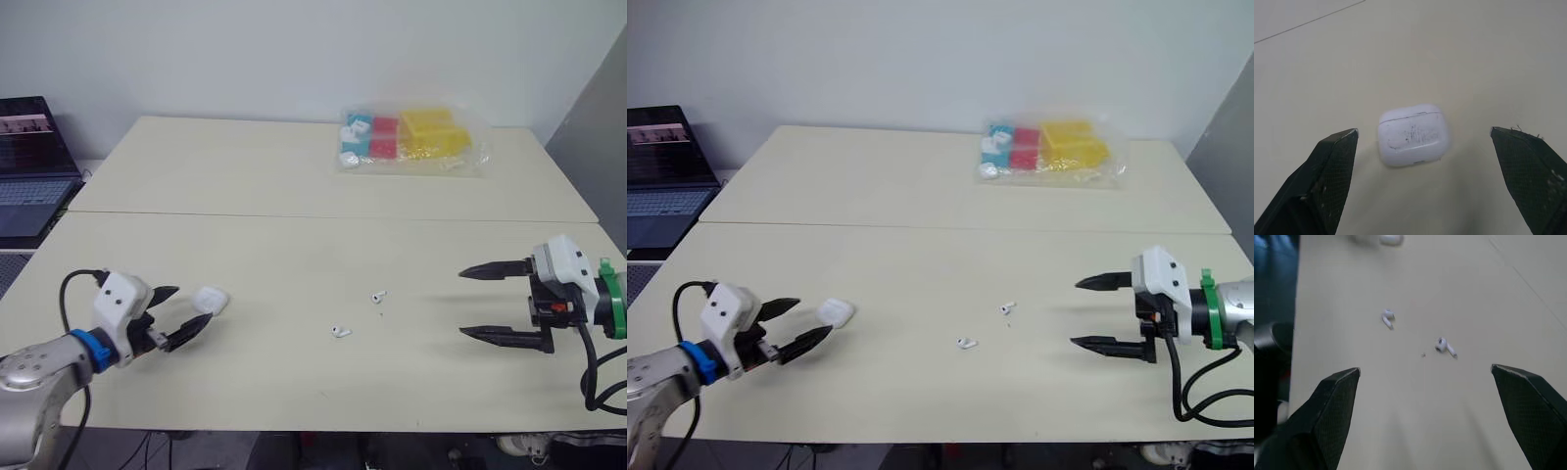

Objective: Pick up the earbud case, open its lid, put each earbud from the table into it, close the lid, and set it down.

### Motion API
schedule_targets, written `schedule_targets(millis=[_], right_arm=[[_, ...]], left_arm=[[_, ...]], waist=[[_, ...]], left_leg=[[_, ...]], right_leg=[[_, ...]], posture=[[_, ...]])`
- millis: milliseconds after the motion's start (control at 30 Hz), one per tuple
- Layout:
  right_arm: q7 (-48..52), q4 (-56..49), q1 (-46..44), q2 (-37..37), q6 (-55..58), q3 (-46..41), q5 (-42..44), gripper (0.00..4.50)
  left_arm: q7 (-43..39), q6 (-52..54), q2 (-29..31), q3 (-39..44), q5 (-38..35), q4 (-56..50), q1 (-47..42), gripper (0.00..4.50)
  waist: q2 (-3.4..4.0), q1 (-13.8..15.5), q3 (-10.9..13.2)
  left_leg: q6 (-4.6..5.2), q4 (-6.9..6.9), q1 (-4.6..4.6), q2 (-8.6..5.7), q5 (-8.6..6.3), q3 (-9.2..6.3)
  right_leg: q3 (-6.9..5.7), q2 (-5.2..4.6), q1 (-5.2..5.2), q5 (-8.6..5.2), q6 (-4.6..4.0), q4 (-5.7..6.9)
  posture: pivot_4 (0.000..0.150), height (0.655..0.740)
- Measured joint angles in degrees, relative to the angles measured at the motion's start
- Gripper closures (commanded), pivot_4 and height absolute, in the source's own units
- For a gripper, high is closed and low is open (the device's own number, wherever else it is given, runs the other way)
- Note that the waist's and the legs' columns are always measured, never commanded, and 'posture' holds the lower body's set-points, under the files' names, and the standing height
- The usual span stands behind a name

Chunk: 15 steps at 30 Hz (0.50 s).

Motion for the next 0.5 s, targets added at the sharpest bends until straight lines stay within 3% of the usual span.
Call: schedule_targets(millis=[500], right_arm=[[-0.84,-5.18,-3.69,0.0,2.42,4.35,0.0,0.02]], left_arm=[[2.69,3.71,-0.45,-7.72,3.27,8.39,-7.35,0.0]], waist=[[-0.02,0.03,-0.02]], left_leg=[[0.0,0.0,0.0,0.01,0.0,0.0]], right_leg=[[0.0,-0.03,-0.01,0.14,0.31,0.0]], posture=[[0.15,0.74]])
